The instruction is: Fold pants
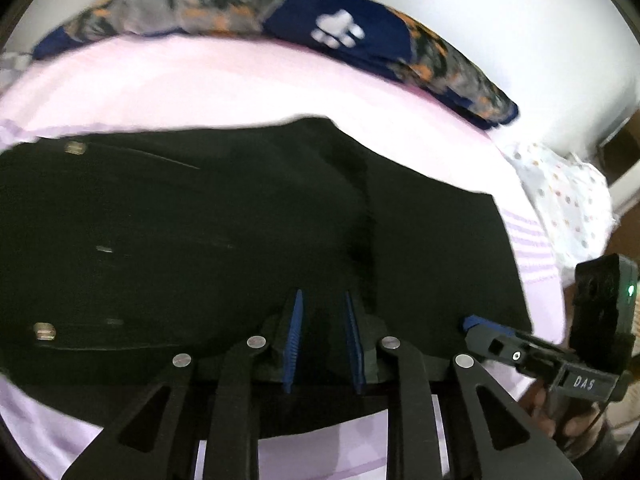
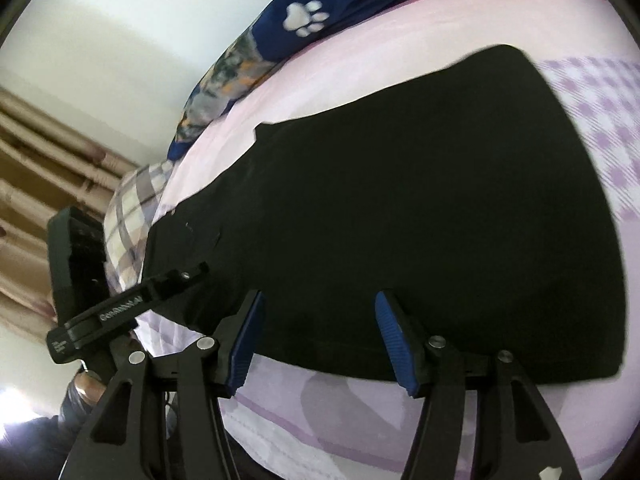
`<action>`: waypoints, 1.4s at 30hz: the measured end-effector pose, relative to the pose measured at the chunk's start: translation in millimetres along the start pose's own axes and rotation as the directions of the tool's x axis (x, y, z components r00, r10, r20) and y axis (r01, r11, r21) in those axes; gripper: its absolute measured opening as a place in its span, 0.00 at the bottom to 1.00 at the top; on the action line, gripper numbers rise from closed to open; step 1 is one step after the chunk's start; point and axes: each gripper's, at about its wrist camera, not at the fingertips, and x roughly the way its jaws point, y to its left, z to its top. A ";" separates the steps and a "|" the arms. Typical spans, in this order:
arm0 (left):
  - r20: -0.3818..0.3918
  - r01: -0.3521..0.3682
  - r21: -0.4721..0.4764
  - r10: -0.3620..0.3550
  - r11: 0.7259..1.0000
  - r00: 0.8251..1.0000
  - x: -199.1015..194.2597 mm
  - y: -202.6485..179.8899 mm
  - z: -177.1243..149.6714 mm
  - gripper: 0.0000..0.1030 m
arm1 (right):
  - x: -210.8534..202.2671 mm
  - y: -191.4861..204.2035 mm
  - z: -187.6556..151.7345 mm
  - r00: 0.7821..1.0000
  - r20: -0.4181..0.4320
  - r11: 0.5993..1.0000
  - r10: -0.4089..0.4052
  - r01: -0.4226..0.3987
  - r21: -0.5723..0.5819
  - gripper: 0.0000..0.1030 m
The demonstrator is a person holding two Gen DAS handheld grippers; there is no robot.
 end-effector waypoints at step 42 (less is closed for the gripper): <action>0.191 0.132 -0.641 -0.010 0.756 0.982 -100.0 221.0 -89.6 0.35 | 24.7 65.8 54.7 1.000 0.022 0.999 0.021 -0.020 -0.040 0.62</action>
